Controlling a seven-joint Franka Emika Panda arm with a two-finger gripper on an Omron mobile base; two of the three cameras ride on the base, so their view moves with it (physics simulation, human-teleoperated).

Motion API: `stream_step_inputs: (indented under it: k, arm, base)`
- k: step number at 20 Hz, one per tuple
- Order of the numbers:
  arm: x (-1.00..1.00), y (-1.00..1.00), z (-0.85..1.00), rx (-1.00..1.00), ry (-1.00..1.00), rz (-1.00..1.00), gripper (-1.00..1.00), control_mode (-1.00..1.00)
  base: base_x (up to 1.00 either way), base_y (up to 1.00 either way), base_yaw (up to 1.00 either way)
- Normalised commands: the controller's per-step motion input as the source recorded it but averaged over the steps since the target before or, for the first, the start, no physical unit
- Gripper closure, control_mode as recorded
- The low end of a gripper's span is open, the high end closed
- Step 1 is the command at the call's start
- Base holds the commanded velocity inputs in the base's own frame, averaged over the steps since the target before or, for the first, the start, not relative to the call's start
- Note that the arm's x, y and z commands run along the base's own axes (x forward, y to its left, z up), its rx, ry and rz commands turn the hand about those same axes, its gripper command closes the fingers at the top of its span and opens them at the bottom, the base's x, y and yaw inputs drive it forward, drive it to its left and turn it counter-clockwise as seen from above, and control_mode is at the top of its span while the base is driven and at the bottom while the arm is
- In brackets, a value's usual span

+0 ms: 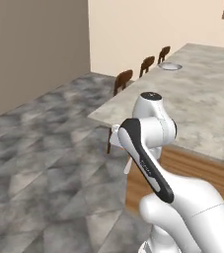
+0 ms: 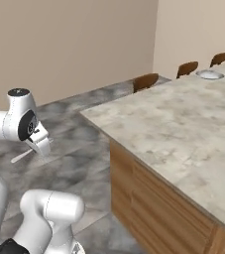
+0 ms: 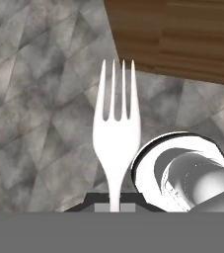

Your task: Take the fork and place it on the left side of the plate. Then take the spoon and place it on the right side of the plate. Make sure they're directly next to the plate.

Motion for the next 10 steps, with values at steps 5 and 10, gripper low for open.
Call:
stream_step_inputs:
  k: [5, 10]
  arm:
    - [0.0, 0.0, 0.0, 0.0, 0.0, 0.0, 1.0, 1.0]
    - [0.0, 0.0, 0.0, 0.0, 0.0, 0.0, 1.0, 1.0]
  base:
    - [0.82, 0.51, -0.09]
    - [0.82, 0.48, -0.12]
